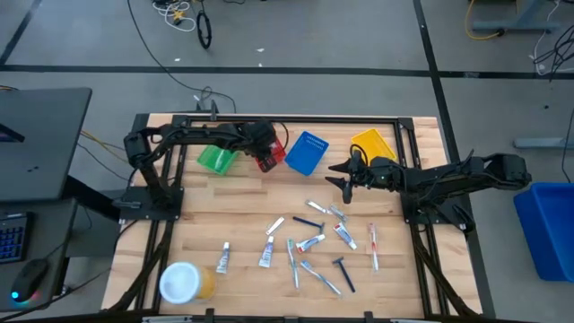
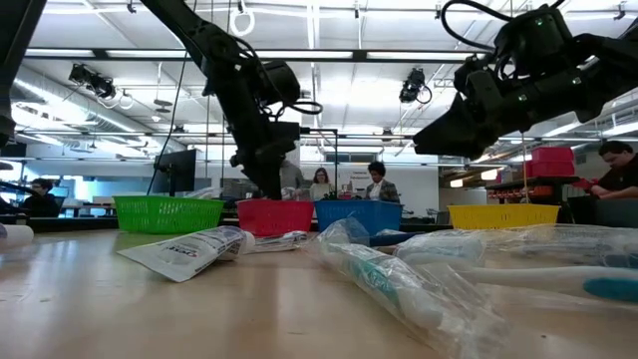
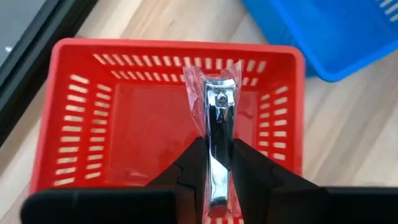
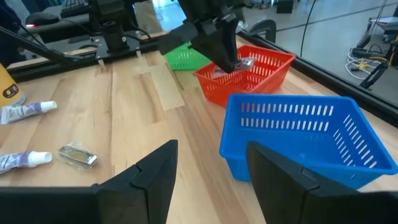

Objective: Pick & Place Travel size toiletries
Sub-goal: Put the nail cutter into the red basket

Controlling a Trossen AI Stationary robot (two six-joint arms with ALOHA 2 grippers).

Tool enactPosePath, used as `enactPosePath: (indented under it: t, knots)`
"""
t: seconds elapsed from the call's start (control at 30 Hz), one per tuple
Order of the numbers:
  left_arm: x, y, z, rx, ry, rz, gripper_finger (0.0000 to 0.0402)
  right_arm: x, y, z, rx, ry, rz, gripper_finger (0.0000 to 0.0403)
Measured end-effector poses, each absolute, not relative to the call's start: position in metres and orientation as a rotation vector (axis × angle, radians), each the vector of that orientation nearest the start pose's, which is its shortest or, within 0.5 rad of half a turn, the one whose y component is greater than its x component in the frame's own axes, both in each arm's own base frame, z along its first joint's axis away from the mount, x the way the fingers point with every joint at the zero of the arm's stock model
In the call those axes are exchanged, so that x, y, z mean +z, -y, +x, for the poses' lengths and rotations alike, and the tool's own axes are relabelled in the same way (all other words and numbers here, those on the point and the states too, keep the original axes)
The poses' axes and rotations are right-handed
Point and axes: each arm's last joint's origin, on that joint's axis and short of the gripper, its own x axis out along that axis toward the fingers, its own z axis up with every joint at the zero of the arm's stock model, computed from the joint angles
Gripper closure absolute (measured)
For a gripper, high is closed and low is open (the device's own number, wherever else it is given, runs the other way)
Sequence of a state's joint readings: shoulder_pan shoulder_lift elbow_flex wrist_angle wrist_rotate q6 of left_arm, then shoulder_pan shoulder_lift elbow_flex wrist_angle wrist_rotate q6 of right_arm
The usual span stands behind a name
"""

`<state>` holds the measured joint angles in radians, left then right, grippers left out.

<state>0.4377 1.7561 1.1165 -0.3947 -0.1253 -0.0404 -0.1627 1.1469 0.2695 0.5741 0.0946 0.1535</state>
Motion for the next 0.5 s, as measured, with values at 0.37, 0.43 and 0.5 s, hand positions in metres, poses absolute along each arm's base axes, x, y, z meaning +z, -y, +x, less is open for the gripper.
enactPosePath:
  t: [0.37,0.43,0.5]
  knots:
    - [0.176,-0.154,0.315,0.480,-1.040,-0.208,0.0307,0.163,0.036,0.203,-0.286,-0.295,0.219,0.0203]
    - [0.175,-0.157,0.316,0.481,-1.033,-0.208,0.0307,0.164,0.036,0.203,-0.288,-0.293,0.230,0.0204]
    - [0.171,-0.158,0.316,0.481,-1.048,-0.218,0.0307,0.164,0.036,0.203,-0.288,-0.292,0.234,0.0203]
